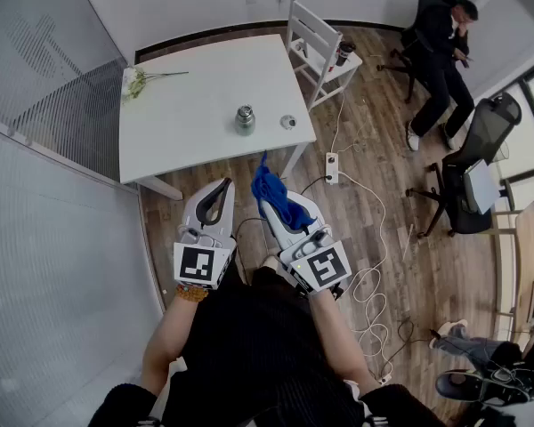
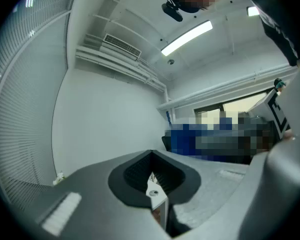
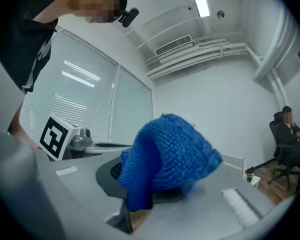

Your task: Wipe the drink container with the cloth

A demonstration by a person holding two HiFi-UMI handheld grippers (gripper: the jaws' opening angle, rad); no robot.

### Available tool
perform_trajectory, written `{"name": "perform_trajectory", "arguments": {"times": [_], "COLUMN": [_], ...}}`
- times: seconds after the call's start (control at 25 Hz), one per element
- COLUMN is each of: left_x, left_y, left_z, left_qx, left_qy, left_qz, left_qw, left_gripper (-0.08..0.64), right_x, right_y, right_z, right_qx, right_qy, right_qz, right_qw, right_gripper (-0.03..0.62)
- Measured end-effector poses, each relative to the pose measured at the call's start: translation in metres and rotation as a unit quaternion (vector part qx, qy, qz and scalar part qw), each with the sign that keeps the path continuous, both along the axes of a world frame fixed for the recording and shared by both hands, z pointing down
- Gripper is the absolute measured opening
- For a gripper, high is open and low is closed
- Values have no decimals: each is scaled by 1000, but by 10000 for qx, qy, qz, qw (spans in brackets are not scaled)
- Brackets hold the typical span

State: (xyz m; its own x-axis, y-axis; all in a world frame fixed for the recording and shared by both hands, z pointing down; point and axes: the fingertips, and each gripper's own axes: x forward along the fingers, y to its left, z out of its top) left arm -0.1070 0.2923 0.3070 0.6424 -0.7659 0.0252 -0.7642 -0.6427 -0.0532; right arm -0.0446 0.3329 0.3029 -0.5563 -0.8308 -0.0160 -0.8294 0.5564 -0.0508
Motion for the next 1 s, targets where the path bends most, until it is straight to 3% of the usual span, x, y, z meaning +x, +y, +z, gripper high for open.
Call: {"name": "perform_trajectory", "arguments": {"times": [0.32,0.52,0.64,0.76,1.0], "left_x": [-21,-34,-37,-37,-23], "left_y": [-83,-149,-185,-214,-244], "left_z": [24,49,72,99,149], "left_qx": [67,30,-33,43,12], "left_qy": [-78,-424,-621,-966,-1631], "left_qz": [467,1150,1575,2158,3296], "left_qw": [9989,9925,9856,9716,9299], "left_gripper": [3,1,2,31,72], "right_x": [-9,-2,7,11,21], "right_y": [-73,-128,-162,-195,-241], "right_z": [26,40,58,86,132], "right_qx": [-414,-785,-1149,-1534,-2197], "right_qy": [-201,-624,-1166,-1703,-2672], "right_qz": [93,622,1018,1371,1665], "right_qw": [9989,9930,9812,9637,9234], "right_gripper": [91,92,92,92,89]}}
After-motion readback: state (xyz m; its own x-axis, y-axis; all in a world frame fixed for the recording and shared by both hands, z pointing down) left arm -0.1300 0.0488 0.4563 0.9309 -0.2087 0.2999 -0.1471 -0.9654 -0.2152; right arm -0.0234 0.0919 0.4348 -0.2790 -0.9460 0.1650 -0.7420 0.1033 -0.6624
